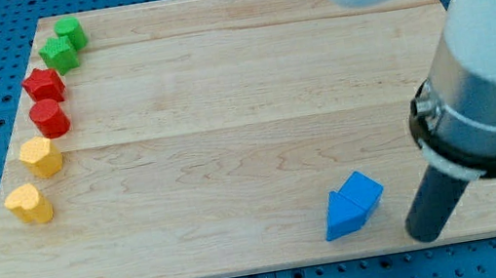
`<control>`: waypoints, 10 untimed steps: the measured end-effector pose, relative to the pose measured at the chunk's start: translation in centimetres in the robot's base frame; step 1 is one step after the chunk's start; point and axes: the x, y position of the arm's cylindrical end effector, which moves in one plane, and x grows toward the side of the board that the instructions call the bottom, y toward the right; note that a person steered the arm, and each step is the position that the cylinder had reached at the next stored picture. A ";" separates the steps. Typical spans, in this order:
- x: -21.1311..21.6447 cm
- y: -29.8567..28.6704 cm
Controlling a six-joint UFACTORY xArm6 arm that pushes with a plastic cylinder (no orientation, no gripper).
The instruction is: Move the blue blocks to the bottom center of the board
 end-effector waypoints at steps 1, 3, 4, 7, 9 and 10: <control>-0.5 -5.4; -1.2 -7.3; -2.0 0.3; -4.7 -7.8; -5.4 -4.7; -4.0 -4.5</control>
